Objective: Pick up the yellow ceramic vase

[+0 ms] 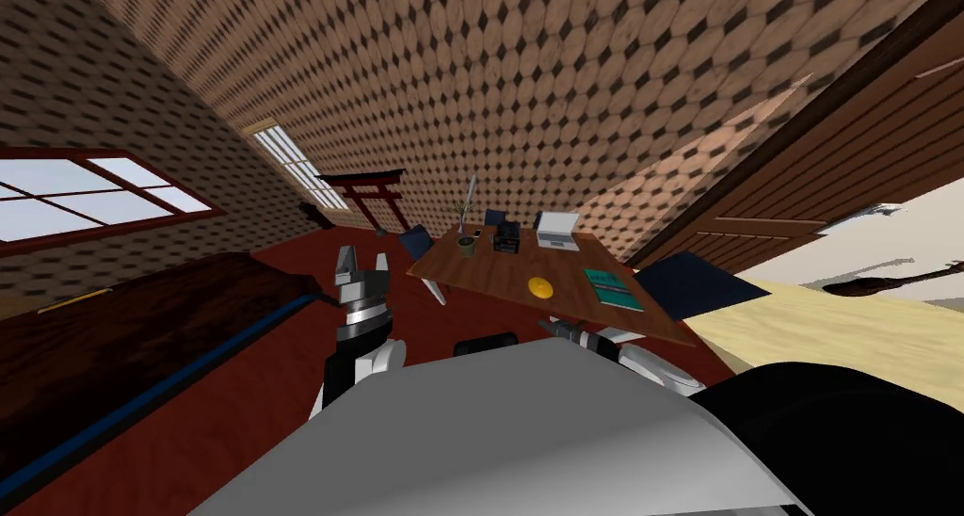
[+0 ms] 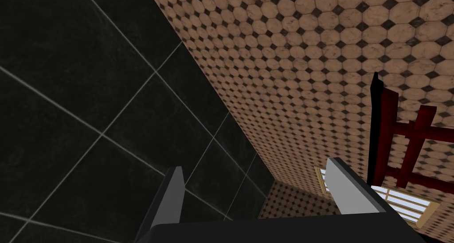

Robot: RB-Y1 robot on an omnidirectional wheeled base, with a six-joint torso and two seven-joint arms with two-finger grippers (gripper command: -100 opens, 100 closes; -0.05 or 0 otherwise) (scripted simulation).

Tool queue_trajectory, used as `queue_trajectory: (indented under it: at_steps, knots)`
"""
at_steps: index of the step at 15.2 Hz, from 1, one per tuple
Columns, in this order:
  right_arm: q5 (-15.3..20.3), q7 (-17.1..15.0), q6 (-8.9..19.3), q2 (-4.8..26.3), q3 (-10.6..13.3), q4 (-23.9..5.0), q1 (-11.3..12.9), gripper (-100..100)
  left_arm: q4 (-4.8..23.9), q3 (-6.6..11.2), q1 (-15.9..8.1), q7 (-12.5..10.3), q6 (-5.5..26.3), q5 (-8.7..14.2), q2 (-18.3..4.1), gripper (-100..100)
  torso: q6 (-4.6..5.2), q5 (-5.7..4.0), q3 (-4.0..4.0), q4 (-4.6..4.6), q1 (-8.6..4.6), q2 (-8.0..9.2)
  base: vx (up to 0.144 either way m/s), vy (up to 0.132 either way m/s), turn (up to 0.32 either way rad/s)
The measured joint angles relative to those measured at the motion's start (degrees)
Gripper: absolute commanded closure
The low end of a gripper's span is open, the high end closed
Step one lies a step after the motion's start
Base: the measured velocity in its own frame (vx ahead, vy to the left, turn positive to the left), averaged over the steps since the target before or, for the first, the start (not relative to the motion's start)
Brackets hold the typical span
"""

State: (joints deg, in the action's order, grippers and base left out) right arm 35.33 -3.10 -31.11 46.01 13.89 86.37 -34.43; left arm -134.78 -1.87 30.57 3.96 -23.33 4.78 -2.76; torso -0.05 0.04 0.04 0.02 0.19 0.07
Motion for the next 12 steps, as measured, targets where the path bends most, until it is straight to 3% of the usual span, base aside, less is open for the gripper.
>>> queue_trajectory:
  at_steps: [2, 8, 12]
  knots:
    - [2.2, -0.4, 0.1, 1.8, 1.3, -2.9, 0.1, -100, 0.0, 0.00, 0.0, 0.0, 0.0, 0.0, 0.0, 0, -0.02, 0.00, -0.01, 0.00, 0.01, -0.03, 0.010, 0.061, 0.358]
    - [6.8, -1.6, -0.2, 8.1, 2.7, -7.1, -2.1, -100, 0.0, 0.01, 0.0, 0.0, 0.0, 0.0, 0.0, 0, 0.03, 0.02, -0.02, -0.01, 0.01, -0.04, 0.013, 0.051, 0.236]
    - [9.3, -2.0, -0.3, 10.1, 4.0, -10.8, -2.0, -100, 0.0, 0.01, 0.0, 0.0, 0.0, 0.0, 0.0, 0, 0.06, -0.01, -0.01, 0.00, -0.07, -0.02, 0.015, 0.044, 0.259]
